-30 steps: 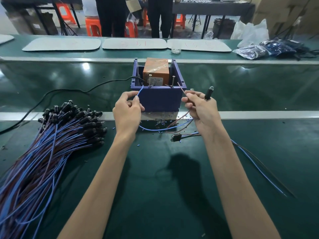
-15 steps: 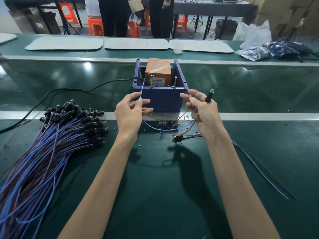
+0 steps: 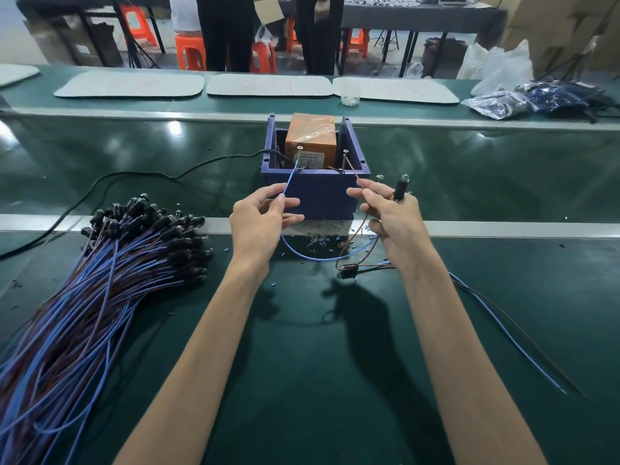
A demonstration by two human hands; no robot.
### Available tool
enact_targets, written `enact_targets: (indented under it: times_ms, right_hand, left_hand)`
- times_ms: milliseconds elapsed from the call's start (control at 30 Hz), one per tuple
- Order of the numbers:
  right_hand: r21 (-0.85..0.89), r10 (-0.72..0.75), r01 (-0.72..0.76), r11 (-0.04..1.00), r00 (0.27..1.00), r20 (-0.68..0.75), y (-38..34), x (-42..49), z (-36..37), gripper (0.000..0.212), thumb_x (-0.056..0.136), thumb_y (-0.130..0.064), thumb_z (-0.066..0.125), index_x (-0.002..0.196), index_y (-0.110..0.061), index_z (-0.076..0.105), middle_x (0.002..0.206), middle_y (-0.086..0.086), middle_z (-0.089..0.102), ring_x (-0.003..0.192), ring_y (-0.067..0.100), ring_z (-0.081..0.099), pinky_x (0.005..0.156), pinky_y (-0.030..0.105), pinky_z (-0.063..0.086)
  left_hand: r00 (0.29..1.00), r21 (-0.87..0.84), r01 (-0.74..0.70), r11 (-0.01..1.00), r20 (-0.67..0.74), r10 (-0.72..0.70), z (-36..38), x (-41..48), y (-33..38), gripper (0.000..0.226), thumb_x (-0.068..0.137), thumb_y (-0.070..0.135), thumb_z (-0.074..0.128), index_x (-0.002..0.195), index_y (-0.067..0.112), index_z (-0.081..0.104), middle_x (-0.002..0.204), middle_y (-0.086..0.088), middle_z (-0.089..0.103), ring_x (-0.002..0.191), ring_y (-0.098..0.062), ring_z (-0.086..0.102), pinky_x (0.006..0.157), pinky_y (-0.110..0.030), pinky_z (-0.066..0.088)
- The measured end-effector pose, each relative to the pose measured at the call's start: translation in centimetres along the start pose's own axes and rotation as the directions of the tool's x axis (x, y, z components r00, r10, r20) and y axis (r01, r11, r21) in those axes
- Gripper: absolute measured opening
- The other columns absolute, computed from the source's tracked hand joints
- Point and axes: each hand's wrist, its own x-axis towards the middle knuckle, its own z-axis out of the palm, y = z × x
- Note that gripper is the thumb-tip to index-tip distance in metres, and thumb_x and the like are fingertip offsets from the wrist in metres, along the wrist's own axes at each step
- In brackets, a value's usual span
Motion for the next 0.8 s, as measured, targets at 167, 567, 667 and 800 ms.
enact_targets:
  times_ms: [167, 567, 667, 800]
  right_hand:
    - [-0.039, 0.008, -0.008, 0.999, 1.000, 0.000, 0.01, 0.01, 0.12, 0.024, 0.095, -0.001, 0.050, 0.098, -0.015, 0.069, 0.079, -0.005, 0.074, 0.054, 0.000, 0.050, 0.040, 0.012, 0.028]
    - [-0.099, 0.036, -0.038, 0.994, 0.999, -0.022, -0.70, -0.28, 0.03, 0.025, 0.092, 0.001, 0.050, 0.098, -0.011, 0.071, 0.070, -0.007, 0.071, 0.051, 0.001, 0.046, 0.037, 0.012, 0.024]
    - [-0.109, 0.034, -0.036, 0.993, 0.999, -0.016, -0.82, -0.37, 0.03, 0.025, 0.092, 0.001, 0.049, 0.098, -0.011, 0.071, 0.070, -0.007, 0.071, 0.049, 0.000, 0.046, 0.037, 0.012, 0.024]
    - [-0.106, 0.016, -0.017, 0.994, 1.000, -0.012, -0.83, -0.45, 0.13, 0.026, 0.091, 0.002, 0.050, 0.091, -0.014, 0.070, 0.071, -0.004, 0.070, 0.054, 0.002, 0.044, 0.036, 0.011, 0.023]
  left_hand:
    - [1.000, 0.003, -0.001, 1.000, 0.012, 0.001, 0.05, -0.15, 0.18, 0.022, 0.097, 0.005, 0.051, 0.108, 0.014, 0.067, 0.084, -0.001, 0.073, 0.059, -0.011, 0.070, 0.057, -0.013, 0.049]
    - [0.999, 0.034, -0.012, 0.999, 0.031, 0.011, 0.54, -0.74, 0.64, 0.022, 0.097, 0.003, 0.051, 0.106, 0.015, 0.067, 0.083, 0.001, 0.073, 0.052, -0.008, 0.066, 0.054, -0.012, 0.047]
    - [0.999, 0.039, -0.010, 0.999, 0.033, 0.009, 0.55, -0.81, 0.73, 0.023, 0.097, 0.003, 0.050, 0.106, 0.015, 0.067, 0.082, 0.001, 0.072, 0.052, -0.008, 0.065, 0.053, -0.012, 0.047]
    - [0.999, 0.053, -0.018, 0.998, 0.039, 0.016, 0.52, -0.86, 0.79, 0.024, 0.097, 0.004, 0.050, 0.104, 0.018, 0.067, 0.081, 0.004, 0.072, 0.052, -0.008, 0.066, 0.053, -0.011, 0.047]
